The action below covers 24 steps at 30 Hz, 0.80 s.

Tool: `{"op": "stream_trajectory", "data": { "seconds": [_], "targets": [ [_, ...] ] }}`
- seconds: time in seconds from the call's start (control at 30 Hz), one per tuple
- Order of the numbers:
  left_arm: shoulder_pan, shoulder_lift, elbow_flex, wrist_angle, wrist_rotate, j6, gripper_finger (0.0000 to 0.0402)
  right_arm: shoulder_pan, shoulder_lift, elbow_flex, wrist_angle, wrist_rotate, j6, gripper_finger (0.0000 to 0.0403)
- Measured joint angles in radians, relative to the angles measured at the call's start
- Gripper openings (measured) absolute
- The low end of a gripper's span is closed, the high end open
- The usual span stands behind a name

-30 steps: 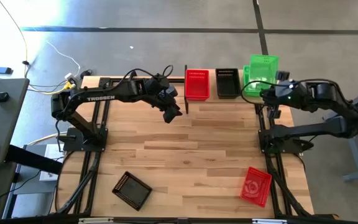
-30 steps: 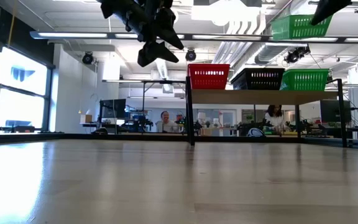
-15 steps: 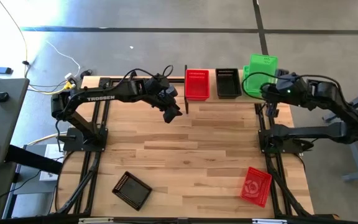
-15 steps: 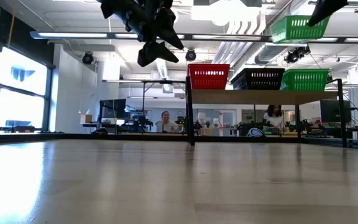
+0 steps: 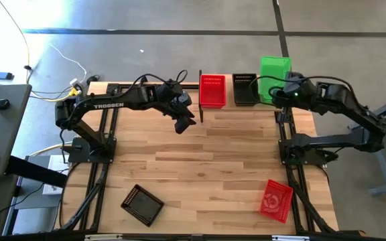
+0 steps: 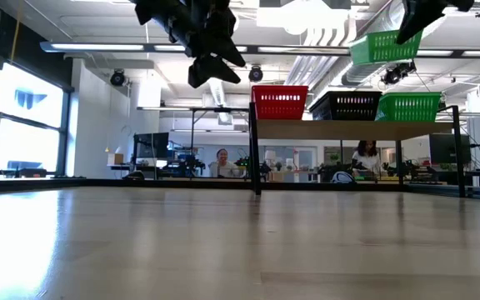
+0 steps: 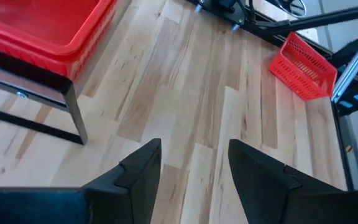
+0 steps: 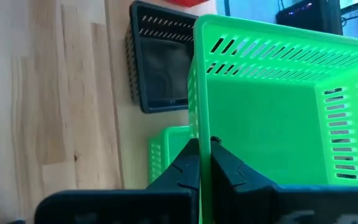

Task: Stack baskets on shelf by color
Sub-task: Stack the green basket on top of the other green baskets on the shelf

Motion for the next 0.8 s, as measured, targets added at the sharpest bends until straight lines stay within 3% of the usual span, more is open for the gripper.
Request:
{"op": "stream_trajectory", "data": {
  "seconds": [0.17, 0.43, 0.8],
  "targets": [
    [0.016, 0.0, 0.0, 0.004, 0.002, 0.026, 0.0177, -0.099, 0.011, 0.0, 0.011, -0.029, -0.018, 0.0],
    [0.048, 0.0, 0.0, -0.001, 0.0, 0.026, 0.0177, -0.313, 0.012, 0.0, 0.009, -0.241, -0.152, 0.0],
    [0.035, 0.0, 0.0, -0.001, 0.0, -0.003, 0.0177, -0.547, 0.076, 0.0, -0.072, -0.403, -0.364, 0.0]
  ]
}}
